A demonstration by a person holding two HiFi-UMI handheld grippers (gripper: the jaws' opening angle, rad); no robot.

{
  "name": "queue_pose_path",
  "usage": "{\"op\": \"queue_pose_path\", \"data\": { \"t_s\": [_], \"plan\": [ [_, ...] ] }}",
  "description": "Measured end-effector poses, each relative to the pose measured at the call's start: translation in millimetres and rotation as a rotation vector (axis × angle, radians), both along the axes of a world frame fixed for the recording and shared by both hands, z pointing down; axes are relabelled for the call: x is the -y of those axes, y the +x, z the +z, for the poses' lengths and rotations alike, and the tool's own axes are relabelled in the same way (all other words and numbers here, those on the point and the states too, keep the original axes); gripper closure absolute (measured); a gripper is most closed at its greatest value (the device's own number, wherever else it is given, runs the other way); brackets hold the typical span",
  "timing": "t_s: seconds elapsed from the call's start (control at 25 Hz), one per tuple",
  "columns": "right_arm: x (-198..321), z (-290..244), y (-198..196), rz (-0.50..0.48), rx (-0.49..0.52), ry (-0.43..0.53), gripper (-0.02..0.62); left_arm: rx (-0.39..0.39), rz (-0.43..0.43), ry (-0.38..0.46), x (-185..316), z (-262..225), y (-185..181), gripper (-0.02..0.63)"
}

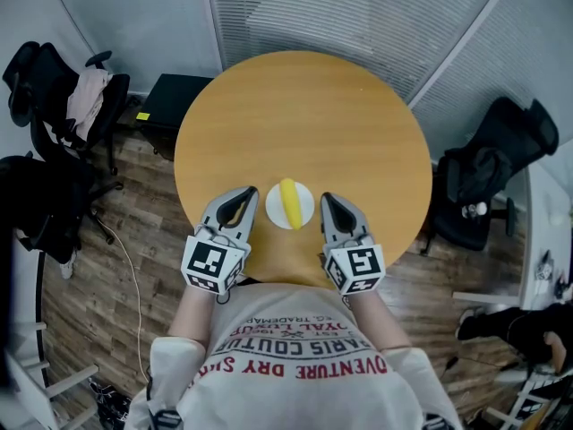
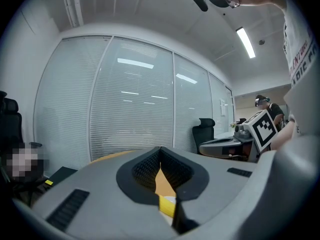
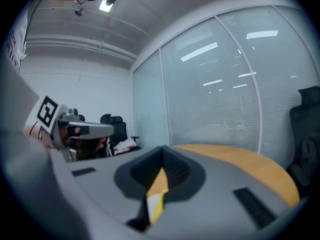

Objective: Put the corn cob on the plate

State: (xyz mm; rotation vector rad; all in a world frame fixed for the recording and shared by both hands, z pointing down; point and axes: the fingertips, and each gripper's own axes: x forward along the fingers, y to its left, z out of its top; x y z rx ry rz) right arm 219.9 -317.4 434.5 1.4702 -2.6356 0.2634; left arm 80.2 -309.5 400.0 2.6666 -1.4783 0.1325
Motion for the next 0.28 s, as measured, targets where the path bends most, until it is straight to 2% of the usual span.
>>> {"op": "queue_pose_path", "data": {
  "t_s": [0.28],
  "plan": [
    [5.2,4.7,1.1,-0.004,0.002,-0.007,0.566,-0.001,-0.004,-0.005,5.9,3.6,1.1,0.571]
  ]
}}
